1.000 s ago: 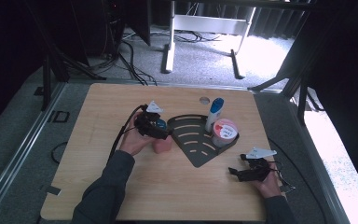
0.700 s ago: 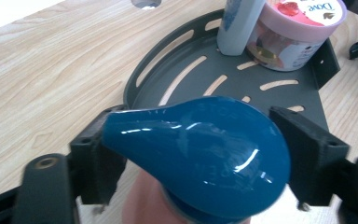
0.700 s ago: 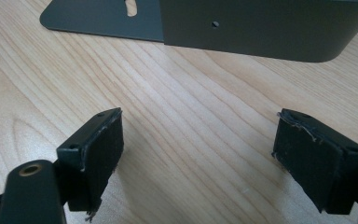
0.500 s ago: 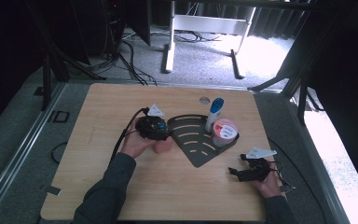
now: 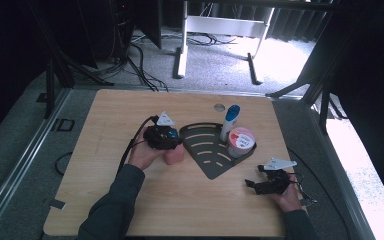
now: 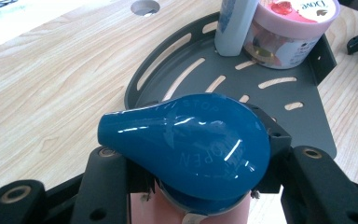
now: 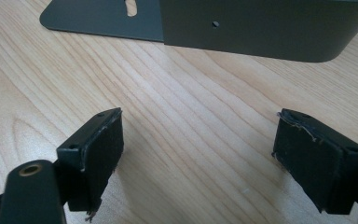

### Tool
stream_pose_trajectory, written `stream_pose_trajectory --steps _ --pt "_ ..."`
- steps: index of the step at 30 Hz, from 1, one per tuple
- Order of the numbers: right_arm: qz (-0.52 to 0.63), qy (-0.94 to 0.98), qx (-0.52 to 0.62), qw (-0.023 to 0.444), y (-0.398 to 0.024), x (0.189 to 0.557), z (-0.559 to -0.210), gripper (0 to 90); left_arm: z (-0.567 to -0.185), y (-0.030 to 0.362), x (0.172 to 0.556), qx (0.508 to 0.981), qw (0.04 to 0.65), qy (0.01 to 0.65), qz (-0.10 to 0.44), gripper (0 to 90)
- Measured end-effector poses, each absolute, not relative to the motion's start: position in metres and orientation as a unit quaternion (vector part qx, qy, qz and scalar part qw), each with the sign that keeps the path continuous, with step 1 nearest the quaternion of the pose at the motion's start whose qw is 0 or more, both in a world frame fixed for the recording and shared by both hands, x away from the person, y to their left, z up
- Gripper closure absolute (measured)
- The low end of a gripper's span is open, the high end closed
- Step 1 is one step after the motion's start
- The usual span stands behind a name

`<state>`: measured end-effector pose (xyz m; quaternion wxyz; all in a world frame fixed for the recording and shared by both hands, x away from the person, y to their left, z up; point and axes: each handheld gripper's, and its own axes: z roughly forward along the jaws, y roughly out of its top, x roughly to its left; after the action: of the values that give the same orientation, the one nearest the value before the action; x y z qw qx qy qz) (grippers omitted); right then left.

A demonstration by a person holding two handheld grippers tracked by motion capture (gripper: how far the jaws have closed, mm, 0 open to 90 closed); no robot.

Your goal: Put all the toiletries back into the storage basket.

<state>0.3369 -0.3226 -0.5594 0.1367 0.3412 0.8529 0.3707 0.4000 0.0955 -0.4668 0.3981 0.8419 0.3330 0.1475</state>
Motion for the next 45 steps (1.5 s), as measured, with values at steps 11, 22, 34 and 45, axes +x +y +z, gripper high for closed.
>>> stream_pose_trajectory --steps 11,22,34,45 --pt "0.371 0.853 0.341 0.137 -0.3226 0.3369 -0.5594 15.7 -0.4628 0.1018 0.3976 0.833 0.417 0.336 0.139 51.0" --pt "0.371 0.853 0.341 0.137 -0.3225 0.3369 -0.5594 15.7 -0.4618 0.1013 0.3965 0.835 0.411 0.335 0.143 51.9" --pt "0.371 0.853 0.341 0.137 -0.3226 0.3369 -0.5594 15.7 -0.4617 0.1039 0.3966 0.833 0.415 0.34 0.137 52.2" --pt "0.371 0.853 0.341 0.137 -0.3226 0.337 -0.5594 15.7 -0.4588 0.1024 0.3964 0.833 0.404 0.353 0.133 52.8"
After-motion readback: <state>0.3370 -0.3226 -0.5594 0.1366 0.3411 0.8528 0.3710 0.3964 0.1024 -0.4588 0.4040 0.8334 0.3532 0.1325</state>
